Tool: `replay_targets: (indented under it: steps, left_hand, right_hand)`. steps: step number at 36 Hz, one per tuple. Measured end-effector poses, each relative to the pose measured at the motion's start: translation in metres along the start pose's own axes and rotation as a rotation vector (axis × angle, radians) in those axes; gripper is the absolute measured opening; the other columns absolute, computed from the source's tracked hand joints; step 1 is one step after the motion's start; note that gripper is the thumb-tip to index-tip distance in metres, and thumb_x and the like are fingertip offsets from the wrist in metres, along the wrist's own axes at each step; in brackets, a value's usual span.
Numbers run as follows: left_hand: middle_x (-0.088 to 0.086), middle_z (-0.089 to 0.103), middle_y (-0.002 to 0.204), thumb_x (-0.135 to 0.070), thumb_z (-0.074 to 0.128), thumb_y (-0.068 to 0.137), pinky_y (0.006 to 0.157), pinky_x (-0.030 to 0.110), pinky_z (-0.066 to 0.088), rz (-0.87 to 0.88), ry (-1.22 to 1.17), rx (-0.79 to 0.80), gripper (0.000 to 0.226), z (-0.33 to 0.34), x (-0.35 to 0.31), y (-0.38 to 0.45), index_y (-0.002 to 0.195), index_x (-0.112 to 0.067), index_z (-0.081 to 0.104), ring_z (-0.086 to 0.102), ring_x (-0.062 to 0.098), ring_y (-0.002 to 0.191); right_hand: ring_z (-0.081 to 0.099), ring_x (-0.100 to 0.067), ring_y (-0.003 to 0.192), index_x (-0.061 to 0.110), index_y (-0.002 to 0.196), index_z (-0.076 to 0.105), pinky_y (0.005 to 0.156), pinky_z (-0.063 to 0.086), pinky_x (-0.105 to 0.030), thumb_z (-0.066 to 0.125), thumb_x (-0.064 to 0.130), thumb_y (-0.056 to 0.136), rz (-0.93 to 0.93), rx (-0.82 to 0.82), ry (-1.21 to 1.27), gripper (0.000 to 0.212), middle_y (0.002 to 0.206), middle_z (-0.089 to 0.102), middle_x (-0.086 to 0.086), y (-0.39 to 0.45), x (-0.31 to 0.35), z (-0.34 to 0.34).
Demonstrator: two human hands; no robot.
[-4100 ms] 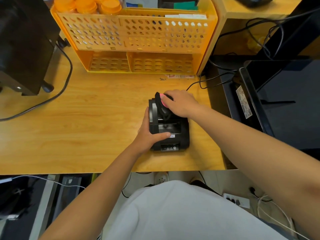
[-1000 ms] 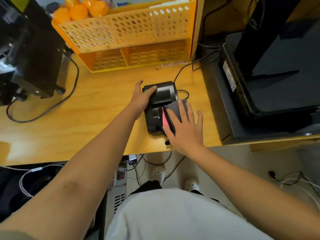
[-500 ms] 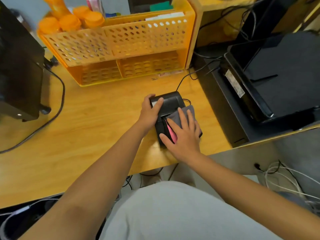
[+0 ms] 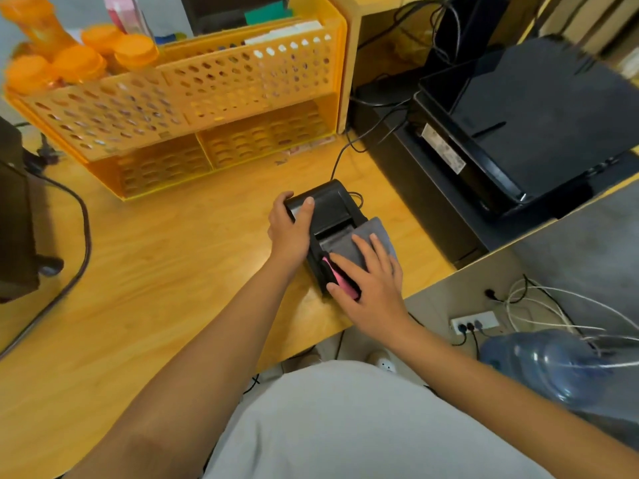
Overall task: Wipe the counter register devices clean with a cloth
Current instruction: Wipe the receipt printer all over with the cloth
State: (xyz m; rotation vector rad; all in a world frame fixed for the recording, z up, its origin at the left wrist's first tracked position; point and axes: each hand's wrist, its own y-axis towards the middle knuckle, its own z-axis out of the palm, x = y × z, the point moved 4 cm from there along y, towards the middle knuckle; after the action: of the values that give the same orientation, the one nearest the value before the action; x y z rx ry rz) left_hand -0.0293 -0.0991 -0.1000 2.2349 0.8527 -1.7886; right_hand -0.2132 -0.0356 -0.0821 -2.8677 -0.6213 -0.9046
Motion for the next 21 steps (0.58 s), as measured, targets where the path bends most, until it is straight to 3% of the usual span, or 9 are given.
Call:
replay_targets:
  steps: [4, 9, 13, 17, 21]
  left_hand:
    - [0.003, 0.043, 0.147, -0.053, 0.056, 0.100, 0.117, 0.053, 0.035, 0.011, 0.007, 0.011, 0.052, -0.001, 0.000, 0.000, 0.144, -0.028, 0.045, 0.041, 0.028, 0.139]
    - [0.004, 0.042, 0.148, -0.050, 0.055, 0.102, 0.119, 0.052, 0.031, 0.003, 0.007, 0.018, 0.047, -0.001, -0.001, 0.000, 0.143, -0.029, 0.045, 0.040, 0.028, 0.139]
    - [0.005, 0.040, 0.152, -0.051, 0.054, 0.102, 0.120, 0.052, 0.030, -0.002, 0.021, 0.023, 0.049, -0.001, -0.002, -0.001, 0.145, -0.029, 0.044, 0.037, 0.030, 0.141]
    - [0.006, 0.039, 0.153, -0.051, 0.054, 0.102, 0.118, 0.051, 0.032, -0.005, 0.032, 0.012, 0.050, 0.001, -0.001, -0.003, 0.145, -0.029, 0.044, 0.035, 0.032, 0.142]
    - [0.006, 0.038, 0.155, -0.053, 0.053, 0.101, 0.116, 0.049, 0.032, -0.007, 0.039, 0.029, 0.050, 0.000, -0.001, -0.003, 0.145, -0.030, 0.043, 0.034, 0.033, 0.142]
  right_hand:
    - [0.004, -0.025, 0.158, 0.042, 0.142, 0.053, 0.120, 0.014, -0.060, 0.044, 0.063, 0.092, 0.020, -0.022, -0.058, 0.055, 0.168, 0.026, 0.000, 0.008, 0.007, -0.001]
    - [-0.010, -0.020, 0.157, 0.044, 0.144, 0.051, 0.122, 0.000, -0.057, 0.048, 0.067, 0.089, 0.064, 0.057, -0.090, 0.060, 0.171, 0.012, 0.005, 0.029, 0.015, -0.002]
    - [-0.017, -0.008, 0.154, 0.045, 0.134, 0.060, 0.121, -0.010, -0.054, 0.058, 0.067, 0.075, 0.245, 0.097, 0.144, 0.063, 0.170, 0.011, 0.015, 0.043, 0.026, -0.004]
    - [-0.019, -0.009, 0.154, 0.044, 0.132, 0.060, 0.121, -0.010, -0.059, 0.075, 0.044, 0.078, 0.267, 0.138, 0.144, 0.056, 0.170, 0.011, 0.015, 0.045, 0.028, -0.006]
    - [-0.014, -0.010, 0.154, 0.043, 0.124, 0.064, 0.121, -0.009, -0.058, 0.073, 0.033, 0.079, 0.235, 0.118, 0.122, 0.047, 0.169, 0.016, 0.013, 0.043, 0.025, -0.010]
